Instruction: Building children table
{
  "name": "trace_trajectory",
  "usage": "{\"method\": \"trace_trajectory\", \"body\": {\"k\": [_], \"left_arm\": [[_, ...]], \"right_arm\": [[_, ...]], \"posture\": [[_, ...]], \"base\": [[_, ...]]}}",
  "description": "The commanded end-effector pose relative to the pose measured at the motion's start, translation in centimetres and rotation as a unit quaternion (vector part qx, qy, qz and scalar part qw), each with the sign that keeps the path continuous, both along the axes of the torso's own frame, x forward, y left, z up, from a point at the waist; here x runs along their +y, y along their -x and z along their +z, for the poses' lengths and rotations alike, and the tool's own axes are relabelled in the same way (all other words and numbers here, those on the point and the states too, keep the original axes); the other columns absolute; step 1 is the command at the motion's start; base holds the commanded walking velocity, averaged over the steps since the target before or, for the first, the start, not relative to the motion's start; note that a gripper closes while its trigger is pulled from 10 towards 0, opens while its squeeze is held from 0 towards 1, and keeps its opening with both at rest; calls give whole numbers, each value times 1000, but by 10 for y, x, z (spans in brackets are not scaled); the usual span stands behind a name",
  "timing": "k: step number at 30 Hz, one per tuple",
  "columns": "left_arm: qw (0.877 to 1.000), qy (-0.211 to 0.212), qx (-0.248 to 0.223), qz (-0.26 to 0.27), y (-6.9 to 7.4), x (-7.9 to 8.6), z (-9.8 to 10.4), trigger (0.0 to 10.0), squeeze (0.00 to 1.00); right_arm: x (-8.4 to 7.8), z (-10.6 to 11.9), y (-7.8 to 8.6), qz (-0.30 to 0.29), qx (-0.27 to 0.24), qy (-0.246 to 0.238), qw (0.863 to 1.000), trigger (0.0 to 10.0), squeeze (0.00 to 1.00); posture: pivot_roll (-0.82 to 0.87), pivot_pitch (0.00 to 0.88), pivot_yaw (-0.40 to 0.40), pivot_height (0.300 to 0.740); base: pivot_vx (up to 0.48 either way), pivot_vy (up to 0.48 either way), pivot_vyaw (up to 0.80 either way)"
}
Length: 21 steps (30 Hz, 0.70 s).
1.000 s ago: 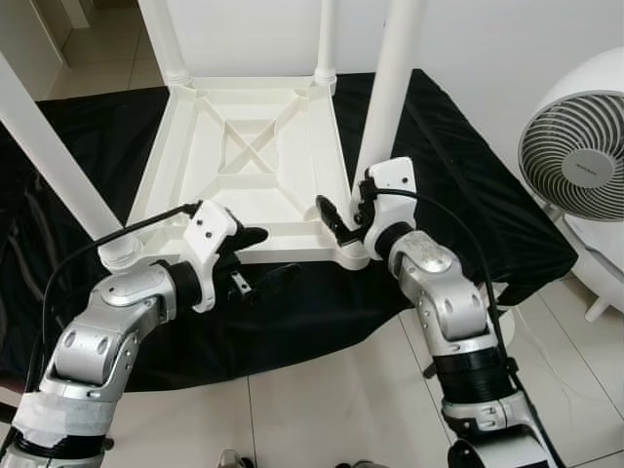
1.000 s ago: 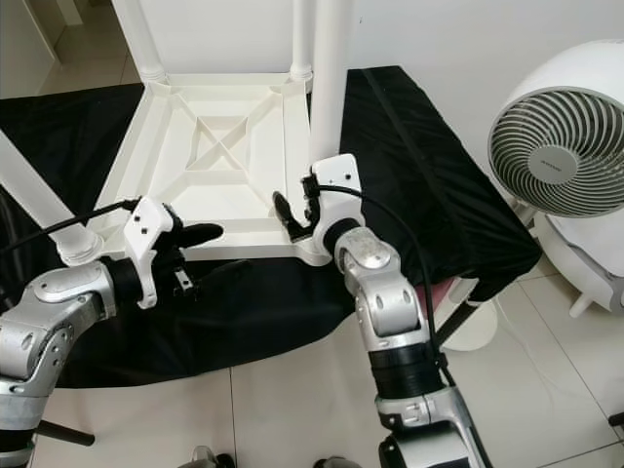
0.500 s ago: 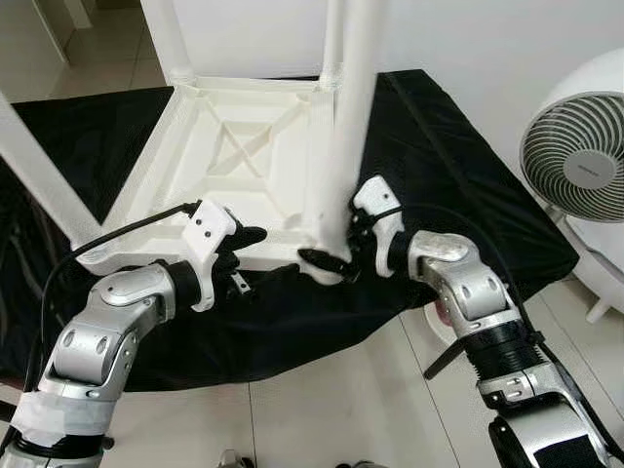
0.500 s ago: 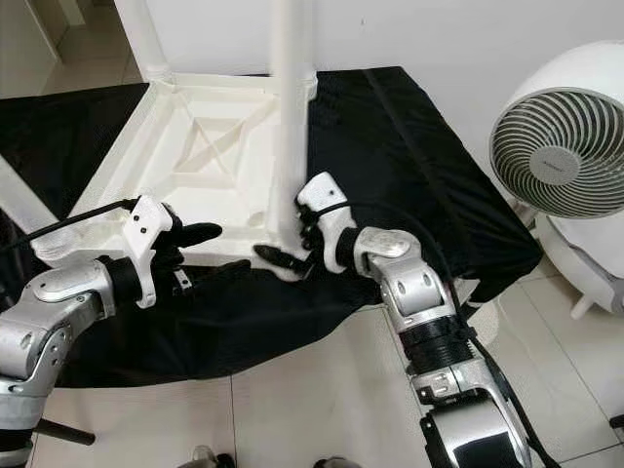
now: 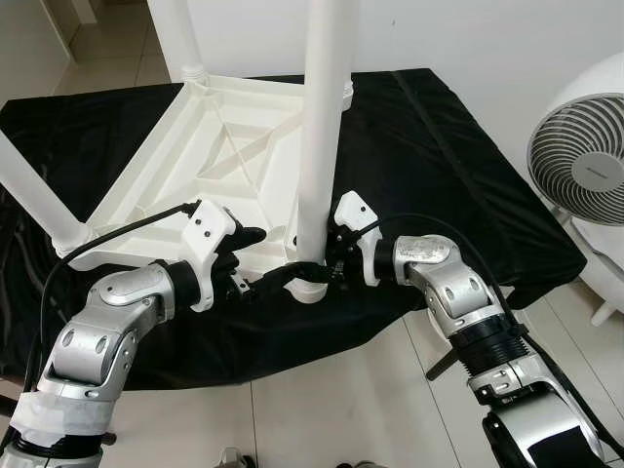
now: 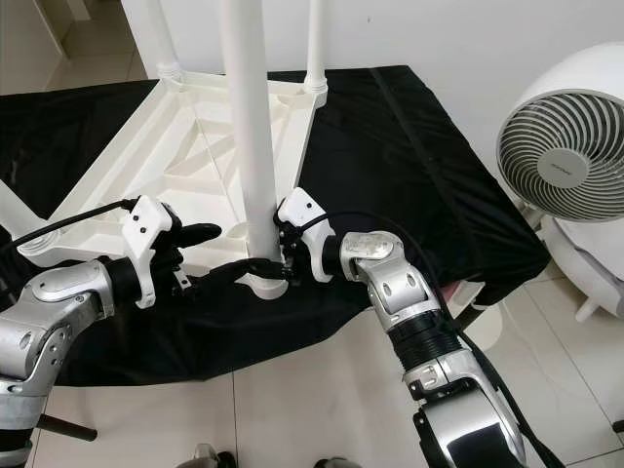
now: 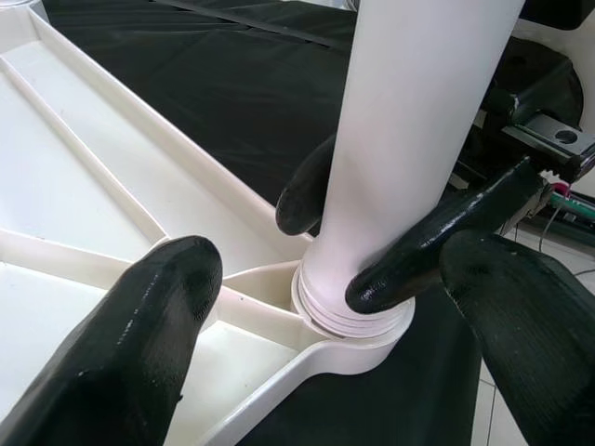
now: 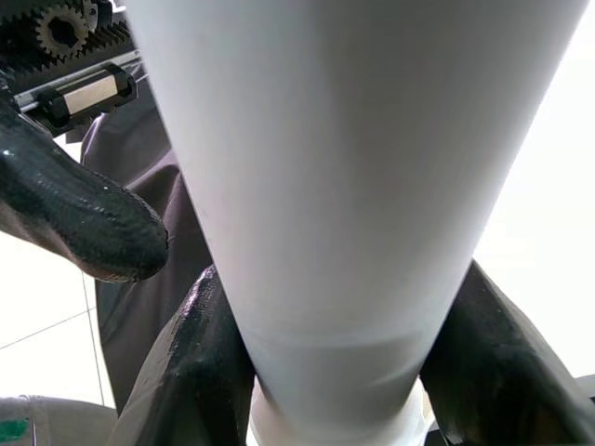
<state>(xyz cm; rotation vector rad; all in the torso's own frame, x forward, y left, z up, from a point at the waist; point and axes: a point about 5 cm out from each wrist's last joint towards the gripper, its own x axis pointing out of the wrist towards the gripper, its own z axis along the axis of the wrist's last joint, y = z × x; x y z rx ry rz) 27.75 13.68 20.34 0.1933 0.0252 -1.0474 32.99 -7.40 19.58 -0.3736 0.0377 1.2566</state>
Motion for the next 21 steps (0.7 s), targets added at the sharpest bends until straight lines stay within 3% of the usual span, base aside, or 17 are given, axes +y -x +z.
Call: {"method": "trace_trajectory", "body": {"k": [1,2,4,7,11,14,18,20,21], "left_arm": [[1000,-5,-1,17,0,3,1,10000,0],[1000,-8,1,11,1,3,0,10000,0],[1000,-11,2,7,2,3,0,10000,0],[1000,-26,3,-15,7,5,1,10000,0],[999,-34,3,-25,10,7,2,10000,0],[999,-42,-1,-34,12,7,4,10000,0],[999,-41,-2,-34,12,7,5,10000,0],[999,-38,-4,-34,11,5,6,10000,0],[999,-38,-4,-34,11,5,6,10000,0]], "right_arm": [[0,-6,1,-14,22,-13,1000,0,0],[-2,-9,-5,-61,19,-18,998,0,0],[-4,-11,-9,-94,15,-20,995,0,0],[-8,-16,-18,-189,7,-34,981,0,0],[-10,-18,-20,-224,7,-39,974,0,0],[-12,-20,-21,-288,9,-55,956,0,0],[-9,-20,-19,-312,-1,-61,948,0,0],[-8,-21,-18,-382,-3,-78,921,0,0],[-8,-21,-18,-382,-3,-78,921,0,0]], "posture": [[-32,136,43,740],[-34,137,45,740],[-35,137,45,740],[-34,140,45,740],[-34,140,46,740],[-32,142,48,740],[-33,143,48,740],[-34,146,46,740],[-34,146,46,740]], "base": [[0,0,0],[0,0,0],[0,0,0],[0,0,0],[0,0,0],[0,0,0],[0,0,0],[0,0,0],[0,0,0]]}}
